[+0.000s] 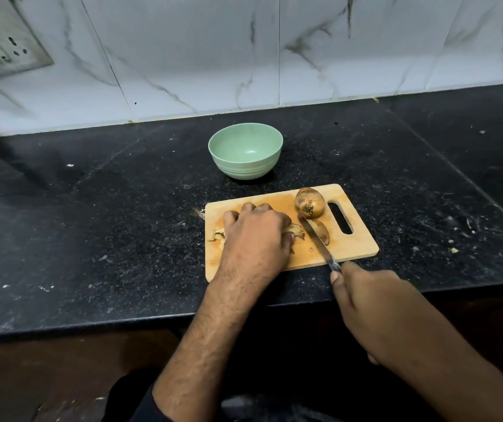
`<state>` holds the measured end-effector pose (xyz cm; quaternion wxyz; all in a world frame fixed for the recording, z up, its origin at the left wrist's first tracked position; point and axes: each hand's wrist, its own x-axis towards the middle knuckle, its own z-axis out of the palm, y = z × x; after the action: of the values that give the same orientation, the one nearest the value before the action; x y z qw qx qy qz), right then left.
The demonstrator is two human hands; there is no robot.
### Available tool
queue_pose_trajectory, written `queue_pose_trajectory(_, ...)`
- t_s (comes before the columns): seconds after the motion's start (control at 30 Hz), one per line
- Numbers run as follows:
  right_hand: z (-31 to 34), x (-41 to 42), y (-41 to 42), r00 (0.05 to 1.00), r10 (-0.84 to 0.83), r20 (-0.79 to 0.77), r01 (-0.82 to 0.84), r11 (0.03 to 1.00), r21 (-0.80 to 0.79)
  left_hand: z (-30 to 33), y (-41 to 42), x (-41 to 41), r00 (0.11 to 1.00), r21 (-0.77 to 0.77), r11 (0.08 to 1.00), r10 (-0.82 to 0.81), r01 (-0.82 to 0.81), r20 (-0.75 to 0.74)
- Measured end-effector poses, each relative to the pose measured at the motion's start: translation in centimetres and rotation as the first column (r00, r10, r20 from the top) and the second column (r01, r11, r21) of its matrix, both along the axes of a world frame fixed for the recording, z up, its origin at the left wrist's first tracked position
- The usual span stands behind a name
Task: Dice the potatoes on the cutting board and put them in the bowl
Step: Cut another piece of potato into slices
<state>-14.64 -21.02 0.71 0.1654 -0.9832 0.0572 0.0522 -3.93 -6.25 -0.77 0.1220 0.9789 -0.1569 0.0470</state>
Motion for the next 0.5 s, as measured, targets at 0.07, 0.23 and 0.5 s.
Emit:
queue_pose_trajectory(0.07, -0.1, 0.4, 0.3, 1.0, -0.006, -0.003, 0.006, 1.0, -0.007, -0.1, -0.2, -0.4, 1.0, -0.013, 1.0, 0.014, -0.014, -0.015)
queue_pose_trajectory(0.23, -0.1, 0.7, 1.0, 1.0, -0.002, -0.013, 0.002, 1.0, -0.013, -0.3, -0.2, -0.6, 0.998, -0.056, 0.997, 0.045, -0.048, -0.052)
queue_pose_trajectory(0.5, -0.5, 1.0, 1.5, 1.0, 0.007, -0.028, -0.007, 1.0, -0.008, -0.5, -0.7, 0.2, 0.995, -0.144, 0.984, 0.1, -0.1, -0.011)
